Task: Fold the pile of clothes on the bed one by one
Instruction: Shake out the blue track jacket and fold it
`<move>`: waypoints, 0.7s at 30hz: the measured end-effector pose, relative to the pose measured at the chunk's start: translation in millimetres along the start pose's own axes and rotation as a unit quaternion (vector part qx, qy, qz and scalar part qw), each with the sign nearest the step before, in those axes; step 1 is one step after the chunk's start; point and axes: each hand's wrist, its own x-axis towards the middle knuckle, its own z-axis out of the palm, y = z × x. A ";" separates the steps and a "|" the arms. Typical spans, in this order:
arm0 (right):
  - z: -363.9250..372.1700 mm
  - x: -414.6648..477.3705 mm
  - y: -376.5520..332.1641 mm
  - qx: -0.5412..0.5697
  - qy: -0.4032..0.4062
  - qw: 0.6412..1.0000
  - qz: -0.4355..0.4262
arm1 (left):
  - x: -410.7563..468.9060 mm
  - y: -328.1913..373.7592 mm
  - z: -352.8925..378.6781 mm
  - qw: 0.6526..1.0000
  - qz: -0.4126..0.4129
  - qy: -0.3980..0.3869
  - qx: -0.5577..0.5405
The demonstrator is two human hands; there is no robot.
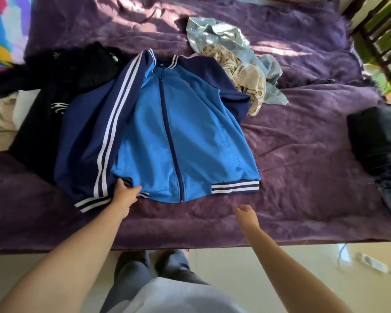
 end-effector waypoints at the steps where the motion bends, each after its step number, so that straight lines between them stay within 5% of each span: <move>1: 3.5 -2.8 -1.4 -0.007 -0.008 1.000 -0.003 | 2.5 -1.8 1.1 1.000 -0.009 -0.018 0.016; 4: 18.3 -7.7 -1.3 -0.032 -0.032 0.999 -0.019 | 11.1 -3.3 1.9 0.999 -0.012 -0.027 0.032; 12: 50.1 -34.3 -8.9 -0.071 -0.084 0.991 -0.075 | -32.5 36.1 41.4 0.952 0.163 0.023 0.256; 16: 63.7 -40.7 -30.0 -0.104 -0.092 0.974 -0.177 | -73.0 43.2 54.3 0.979 0.140 -0.052 0.142; 21: 90.2 -47.3 -47.9 -0.258 -0.100 0.913 -0.300 | -100.6 41.8 45.6 0.994 0.091 -0.034 -0.041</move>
